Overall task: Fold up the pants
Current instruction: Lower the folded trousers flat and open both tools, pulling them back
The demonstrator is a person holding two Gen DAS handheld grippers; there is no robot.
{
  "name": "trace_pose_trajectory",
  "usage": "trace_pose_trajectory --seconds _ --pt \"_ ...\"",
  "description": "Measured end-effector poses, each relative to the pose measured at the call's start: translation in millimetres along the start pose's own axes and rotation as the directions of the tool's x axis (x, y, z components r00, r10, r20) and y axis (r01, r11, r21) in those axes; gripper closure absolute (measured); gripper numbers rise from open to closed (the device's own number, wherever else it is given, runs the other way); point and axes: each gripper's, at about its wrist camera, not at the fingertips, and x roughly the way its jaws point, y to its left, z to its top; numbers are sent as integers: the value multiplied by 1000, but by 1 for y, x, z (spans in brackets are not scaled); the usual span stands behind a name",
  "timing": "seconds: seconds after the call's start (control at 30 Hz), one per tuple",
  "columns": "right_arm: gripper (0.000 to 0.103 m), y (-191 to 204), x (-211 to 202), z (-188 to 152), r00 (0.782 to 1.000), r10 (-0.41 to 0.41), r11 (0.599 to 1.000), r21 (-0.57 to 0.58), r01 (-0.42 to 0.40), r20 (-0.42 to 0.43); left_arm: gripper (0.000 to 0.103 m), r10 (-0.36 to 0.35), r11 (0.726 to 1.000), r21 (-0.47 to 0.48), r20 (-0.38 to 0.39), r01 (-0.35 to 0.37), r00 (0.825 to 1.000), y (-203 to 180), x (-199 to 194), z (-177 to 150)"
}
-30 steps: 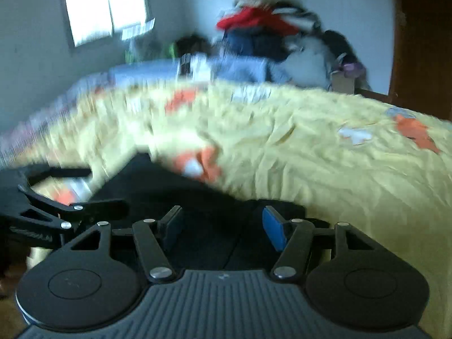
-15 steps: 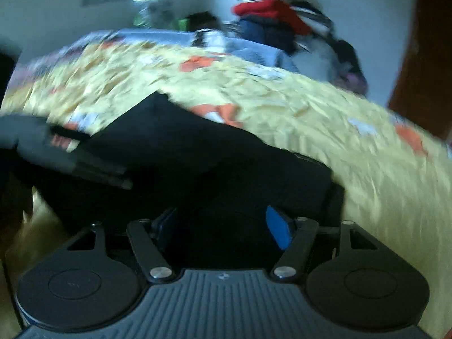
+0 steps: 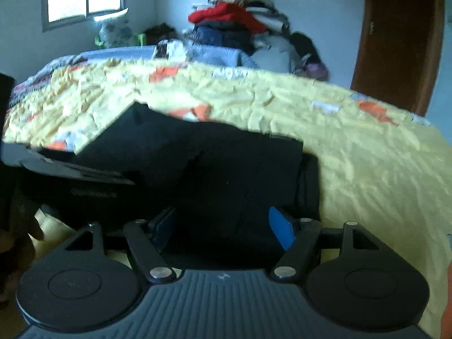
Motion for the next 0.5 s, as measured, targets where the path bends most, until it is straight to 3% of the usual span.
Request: trace_pose_trajectory --seconds 0.1,0.33,0.5 --pt "31 5 -4 -1 999 39 999 4 -39 8 0 2 1000 2 -2 -2 1000 0 -2 -1" --pt "31 2 4 -6 1000 -3 1000 23 4 -19 0 4 1000 8 -14 -4 1000 2 -10 -3" --pt "28 3 -12 -8 1000 -1 997 81 -1 16 0 9 1000 3 -16 -9 1000 1 -14 -5"
